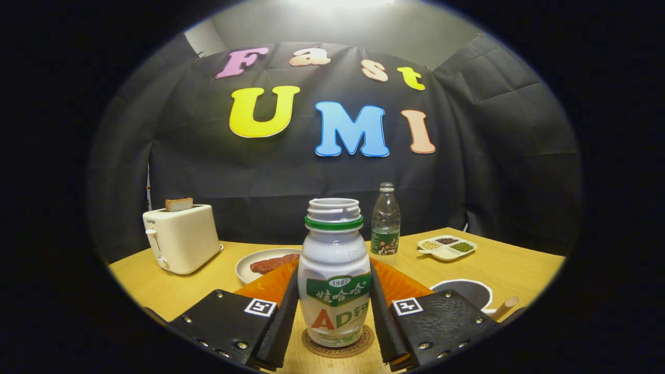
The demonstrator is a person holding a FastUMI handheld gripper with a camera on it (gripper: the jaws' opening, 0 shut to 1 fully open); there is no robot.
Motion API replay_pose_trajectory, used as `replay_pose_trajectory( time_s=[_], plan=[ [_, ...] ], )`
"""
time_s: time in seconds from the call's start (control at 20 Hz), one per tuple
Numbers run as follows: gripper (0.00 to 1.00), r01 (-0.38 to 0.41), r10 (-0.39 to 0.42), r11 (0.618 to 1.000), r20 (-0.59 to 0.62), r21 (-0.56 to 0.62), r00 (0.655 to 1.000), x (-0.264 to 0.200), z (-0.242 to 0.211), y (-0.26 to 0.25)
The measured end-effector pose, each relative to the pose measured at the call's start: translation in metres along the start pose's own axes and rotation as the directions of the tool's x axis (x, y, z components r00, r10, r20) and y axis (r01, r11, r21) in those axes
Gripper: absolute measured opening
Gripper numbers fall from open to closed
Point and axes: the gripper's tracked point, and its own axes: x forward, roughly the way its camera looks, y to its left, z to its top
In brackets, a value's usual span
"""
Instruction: Take the bottle from table, then pour the juice into the cup, finally place the bottle on the coaster
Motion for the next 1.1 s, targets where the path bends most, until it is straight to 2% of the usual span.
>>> replay_pose_trajectory(
  time_s=[0.45,0.55,0.65,0.85,1.1],
  plan=[
    [0.67,0.016,-0.016,1.000,-0.006,0.016,1.000,0.005,-0.009,-0.001],
    [0.70,0.025,-0.025,0.999,-0.017,0.025,1.000,0.004,-0.013,-0.003],
    [0.99,0.011,-0.010,1.000,-0.025,0.011,1.000,0.008,-0.018,0.001],
    [0.99,-0.002,0.002,1.000,-0.005,-0.005,1.000,-0.001,-0.008,0.003],
    [0.98,-0.021,0.020,1.000,0.036,0.015,0.999,-0.021,0.026,0.001]
  ],
)
